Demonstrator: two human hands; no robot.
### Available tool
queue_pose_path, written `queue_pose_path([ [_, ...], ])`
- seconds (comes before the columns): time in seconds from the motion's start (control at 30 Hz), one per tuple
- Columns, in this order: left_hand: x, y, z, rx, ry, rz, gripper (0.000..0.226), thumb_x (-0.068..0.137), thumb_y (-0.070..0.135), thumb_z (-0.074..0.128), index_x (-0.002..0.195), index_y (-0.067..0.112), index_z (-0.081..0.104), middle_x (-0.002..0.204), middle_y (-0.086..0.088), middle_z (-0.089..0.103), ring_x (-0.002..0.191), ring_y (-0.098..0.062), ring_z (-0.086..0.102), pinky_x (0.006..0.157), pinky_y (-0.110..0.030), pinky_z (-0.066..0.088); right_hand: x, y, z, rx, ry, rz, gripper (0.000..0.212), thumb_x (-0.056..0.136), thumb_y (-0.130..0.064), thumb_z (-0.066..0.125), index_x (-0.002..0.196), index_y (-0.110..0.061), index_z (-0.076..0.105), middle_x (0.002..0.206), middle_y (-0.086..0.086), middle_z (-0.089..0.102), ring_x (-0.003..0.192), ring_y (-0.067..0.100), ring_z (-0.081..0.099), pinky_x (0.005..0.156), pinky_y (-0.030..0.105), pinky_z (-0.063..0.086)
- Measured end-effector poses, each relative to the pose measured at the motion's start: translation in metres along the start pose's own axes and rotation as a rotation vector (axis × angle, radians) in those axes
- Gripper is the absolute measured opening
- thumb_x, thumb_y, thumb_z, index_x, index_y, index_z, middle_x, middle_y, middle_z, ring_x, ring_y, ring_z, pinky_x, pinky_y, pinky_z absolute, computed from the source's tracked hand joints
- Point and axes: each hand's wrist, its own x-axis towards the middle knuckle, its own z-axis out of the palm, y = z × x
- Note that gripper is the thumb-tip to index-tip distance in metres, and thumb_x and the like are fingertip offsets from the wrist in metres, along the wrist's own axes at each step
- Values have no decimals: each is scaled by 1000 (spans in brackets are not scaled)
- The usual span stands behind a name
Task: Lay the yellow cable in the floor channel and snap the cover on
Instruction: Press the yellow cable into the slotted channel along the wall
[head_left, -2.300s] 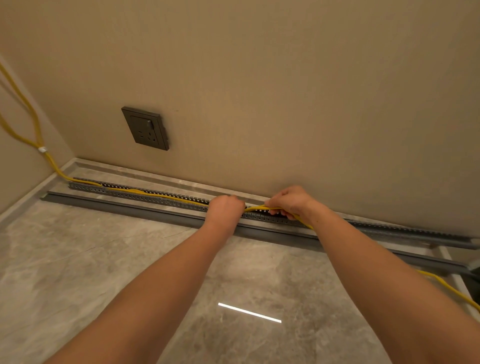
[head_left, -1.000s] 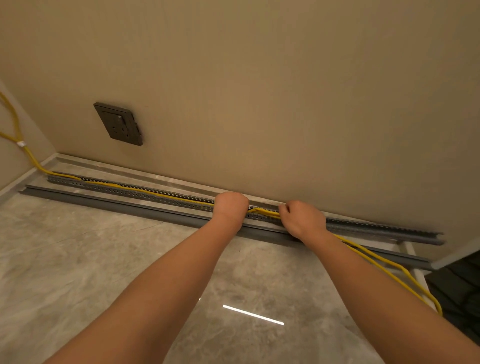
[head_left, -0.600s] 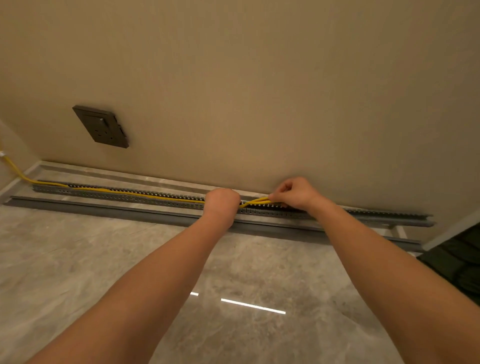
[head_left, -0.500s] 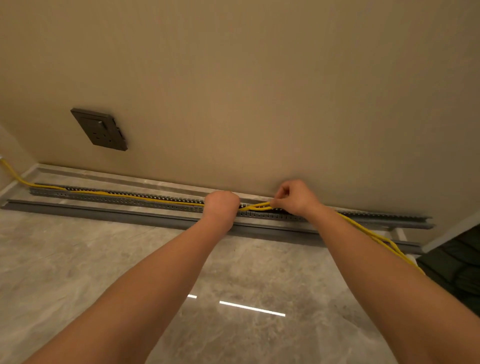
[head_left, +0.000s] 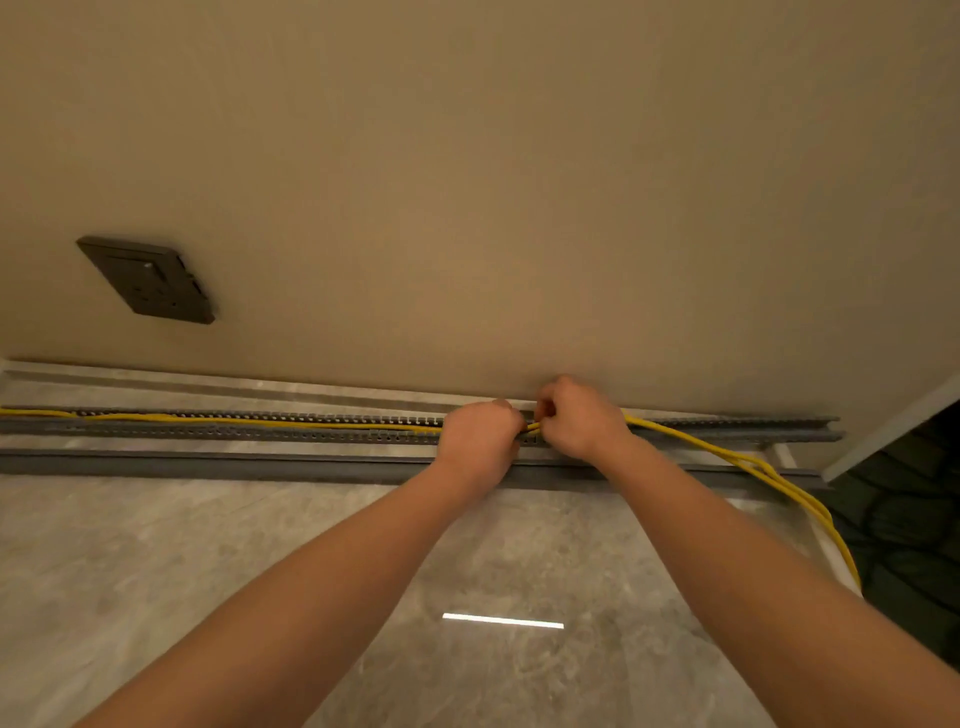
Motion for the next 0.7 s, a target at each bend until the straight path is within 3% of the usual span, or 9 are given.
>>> queue_pose_path([
  [0.2,3,13,7,75,5,-19,19,92,15,55,105,19,69,102,-5,64,93,-29,66,62,-34,43,-3,13,8,208,19,46,25,72,-1,54,81,-16,72,92,11,72,90,30,65,74,33,51],
  [0.3,6,22,-1,156,-57,-32,22,91,3,54,104,13,68,105,-6,66,98,-30,67,69,-35,49,-1,16,4,210,13,46,23,75,-1,55,84,-15,71,85,9,69,89,31,65,68,28,45],
  [0.47,15,36,-13,199,-94,-98,26,92,2,52,108,13,69,112,-8,70,108,-30,66,81,-36,52,-2,20,0,57,41,39,7,77,-25,67,80,-21,62,96,11,68,92,32,64,68,32,46],
  [0.6,18,51,-16,197,-128,-161,27,94,1,51,110,14,69,114,-7,69,110,-29,65,84,-36,51,-6,44,-11,-89,76,87,49,77,-58,62,94,-13,66,103,13,69,98,32,65,73,34,49],
  [0.7,18,58,-15,213,-128,-200,27,93,1,51,109,14,69,113,-6,69,108,-28,65,82,-35,51,-10,66,-23,-109,53,117,55,79,-62,53,94,-12,67,104,14,70,99,33,65,76,34,50],
])
